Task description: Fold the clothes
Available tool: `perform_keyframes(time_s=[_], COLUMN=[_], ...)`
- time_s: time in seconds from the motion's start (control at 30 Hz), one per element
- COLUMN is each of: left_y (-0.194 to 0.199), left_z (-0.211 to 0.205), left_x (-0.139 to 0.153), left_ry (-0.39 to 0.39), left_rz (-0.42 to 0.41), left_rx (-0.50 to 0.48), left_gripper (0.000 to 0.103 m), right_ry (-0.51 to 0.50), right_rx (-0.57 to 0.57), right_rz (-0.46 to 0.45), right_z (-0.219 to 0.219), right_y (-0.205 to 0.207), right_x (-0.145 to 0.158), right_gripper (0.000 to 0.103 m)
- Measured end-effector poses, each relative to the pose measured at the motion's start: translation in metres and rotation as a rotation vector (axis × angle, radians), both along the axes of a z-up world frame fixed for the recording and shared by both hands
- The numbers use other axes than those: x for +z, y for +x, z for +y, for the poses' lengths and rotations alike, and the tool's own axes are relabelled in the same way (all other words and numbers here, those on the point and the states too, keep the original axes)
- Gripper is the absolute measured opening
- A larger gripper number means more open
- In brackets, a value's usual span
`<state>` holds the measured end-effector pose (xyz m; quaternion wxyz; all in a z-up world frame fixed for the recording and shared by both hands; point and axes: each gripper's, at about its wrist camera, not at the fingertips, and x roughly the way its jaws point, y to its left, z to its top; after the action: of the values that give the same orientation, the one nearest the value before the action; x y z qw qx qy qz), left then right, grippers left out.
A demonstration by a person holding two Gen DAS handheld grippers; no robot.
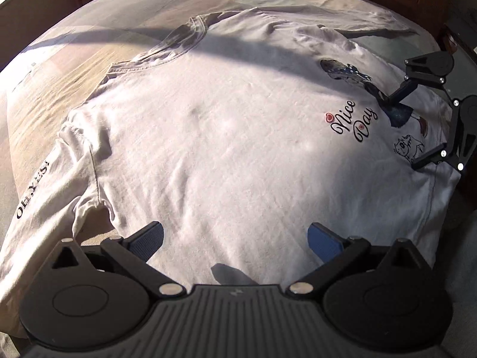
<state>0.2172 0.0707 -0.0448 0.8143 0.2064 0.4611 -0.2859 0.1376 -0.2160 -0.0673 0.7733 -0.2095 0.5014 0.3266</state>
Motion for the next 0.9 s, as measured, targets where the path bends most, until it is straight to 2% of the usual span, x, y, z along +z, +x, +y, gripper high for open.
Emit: perform_keyframes(time_s=[0.1,0.2,0.27,0.33,0.53,0.7,0.8,0.9], left_y=[0.040,0.062,0.064,0.054,0.049,0.066,0.075,0.084], left_z=[-0.005,-0.006,0.001,0.011,0.008,-0.026,-0.061,-0.094], left_x=[-0.008,-0.019,-0.031,-0.034,-0.029,-0.011,-0.001,0.007], left_ry=[-0.054,-0.075,-0.087,-0.111,-0.064,-0.079,-0.078,-0.089], left_rz=[-0.032,-0.010,0.049,0.048,0.093,0.068,0.046,0.052], left_rx=[0.016,0.027,0.081,0.137,0.226,0.189,0.159,0.165], left_gripper=[0.102,0.102,0.102,0.102,0.102,0.102,0.102,0.102], right_ry=[-0.008,-0.013,-0.018,-0.024,-0.025,-0.046,0.019,0.093], right_rx=[0.003,0.010,0.012,0.009,-0.022,-0.022,-0.066,-0.138], right_rz=[0.008,0.018,0.024,0.025,0.022,0.058,0.077,0.036], right_z=[0.001,0.002,0.002,0.003,0.004,0.008,-0.001,-0.025], right_y=[0.002,0.004,0.005,0.005,0.004,0.013,0.022,0.041], right_x=[0.000,0.000,0.001,0.001,0.001,0.002,0.009,0.023], right_gripper=[0.103,0.103,0.103,0.103,0.103,0.103,0.103,0.103])
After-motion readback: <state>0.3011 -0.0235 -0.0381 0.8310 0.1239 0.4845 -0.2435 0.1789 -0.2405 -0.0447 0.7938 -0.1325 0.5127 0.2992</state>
